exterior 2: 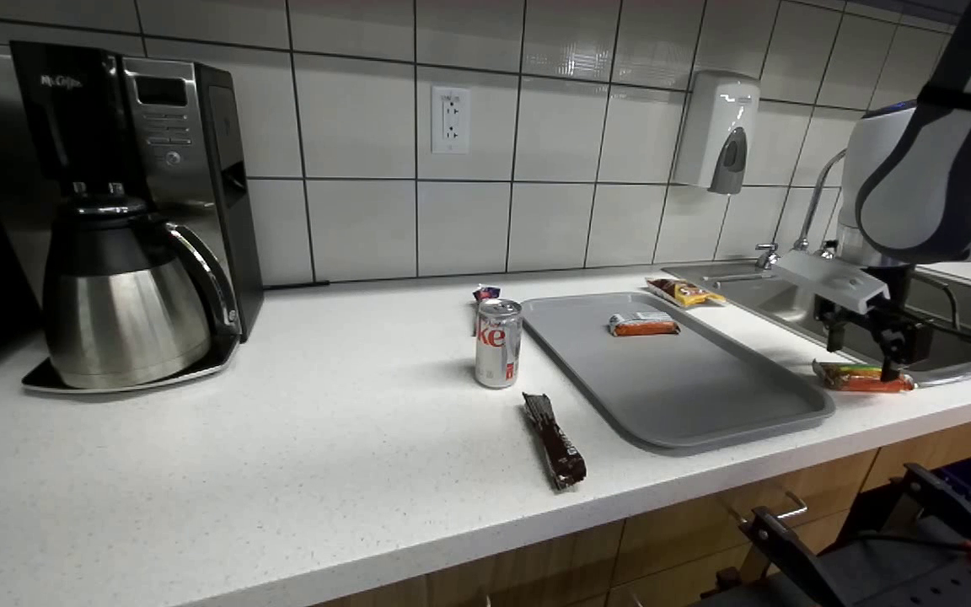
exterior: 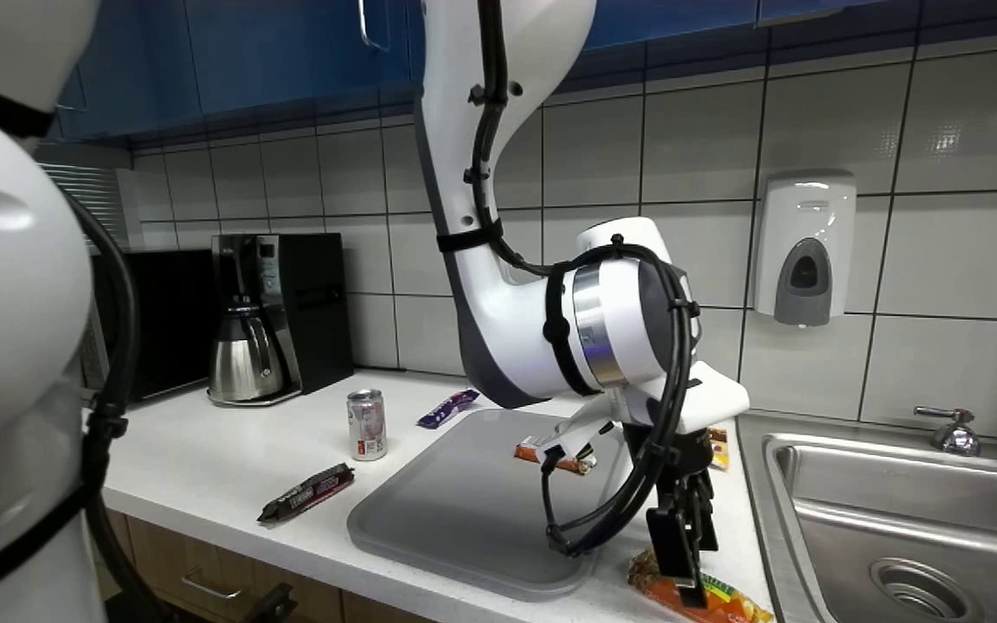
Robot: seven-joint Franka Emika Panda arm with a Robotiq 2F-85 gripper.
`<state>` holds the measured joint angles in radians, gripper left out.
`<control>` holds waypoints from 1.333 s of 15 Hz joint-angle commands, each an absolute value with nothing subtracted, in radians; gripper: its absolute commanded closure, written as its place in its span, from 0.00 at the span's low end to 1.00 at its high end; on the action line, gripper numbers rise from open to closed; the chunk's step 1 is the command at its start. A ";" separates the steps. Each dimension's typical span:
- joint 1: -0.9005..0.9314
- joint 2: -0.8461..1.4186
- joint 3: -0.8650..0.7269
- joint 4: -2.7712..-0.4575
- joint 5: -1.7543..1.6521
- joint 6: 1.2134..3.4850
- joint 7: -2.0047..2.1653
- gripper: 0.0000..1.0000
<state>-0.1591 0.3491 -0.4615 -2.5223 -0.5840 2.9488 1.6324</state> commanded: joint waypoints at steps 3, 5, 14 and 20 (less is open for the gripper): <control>-0.069 0.335 -0.530 -2.526 -0.466 2.958 1.511 0.00; -0.034 0.326 -0.552 -2.532 -0.445 2.955 1.491 0.00; 0.119 0.285 -0.607 -2.538 -0.425 2.941 1.502 0.00; 0.191 0.272 -0.601 -2.523 -0.428 2.934 1.530 0.00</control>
